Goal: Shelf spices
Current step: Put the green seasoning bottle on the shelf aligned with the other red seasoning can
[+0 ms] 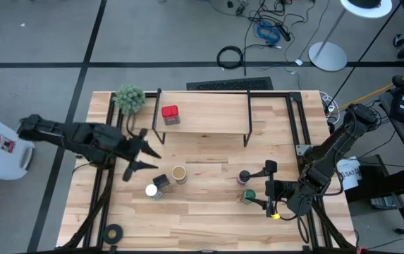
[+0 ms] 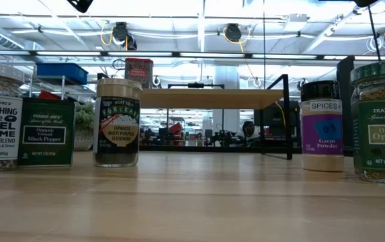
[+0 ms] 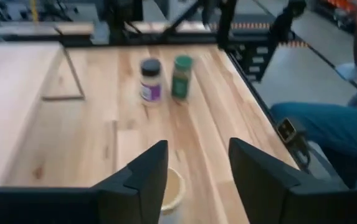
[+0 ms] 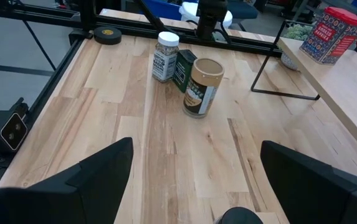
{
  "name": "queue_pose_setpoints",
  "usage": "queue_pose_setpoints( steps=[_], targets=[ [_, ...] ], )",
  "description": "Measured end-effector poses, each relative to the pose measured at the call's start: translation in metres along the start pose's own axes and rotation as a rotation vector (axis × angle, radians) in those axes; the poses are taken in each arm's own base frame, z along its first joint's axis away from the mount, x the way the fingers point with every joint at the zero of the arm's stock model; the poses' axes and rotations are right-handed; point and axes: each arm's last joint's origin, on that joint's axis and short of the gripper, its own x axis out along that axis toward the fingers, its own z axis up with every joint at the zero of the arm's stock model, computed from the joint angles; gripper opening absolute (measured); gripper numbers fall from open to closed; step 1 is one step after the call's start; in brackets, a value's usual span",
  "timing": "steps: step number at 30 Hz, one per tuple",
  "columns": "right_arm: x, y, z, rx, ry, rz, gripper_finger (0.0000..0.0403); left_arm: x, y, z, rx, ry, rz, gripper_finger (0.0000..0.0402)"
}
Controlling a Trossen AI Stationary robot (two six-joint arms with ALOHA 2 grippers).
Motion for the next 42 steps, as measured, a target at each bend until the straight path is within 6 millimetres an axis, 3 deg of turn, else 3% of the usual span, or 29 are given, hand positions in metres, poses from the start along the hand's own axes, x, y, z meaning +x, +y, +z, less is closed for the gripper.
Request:
queue_pose_setpoints(
  steps=[5,14,29,42],
  targets=[
    [0.0,0.0,0.0,0.013,0.0,0.0,0.0341,0.031,-0.023,-0.008,0.016,0.092,0.055,0.0149],
    [0.0,0.002,-0.001,0.122,0.03,0.064,0.0341,0.068,-0.05,-0.022,0.013,0.124,0.27,0.0116],
    [-0.001,0.004,-0.003,0.211,0.086,0.136,0.0341,0.104,-0.054,-0.031,-0.055,0.074,0.45,0.0114],
    [0.003,0.015,-0.016,0.338,0.231,0.215,0.0341,0.123,-0.075,-0.042,0.08,0.135,0.272,0.0114]
  ],
)
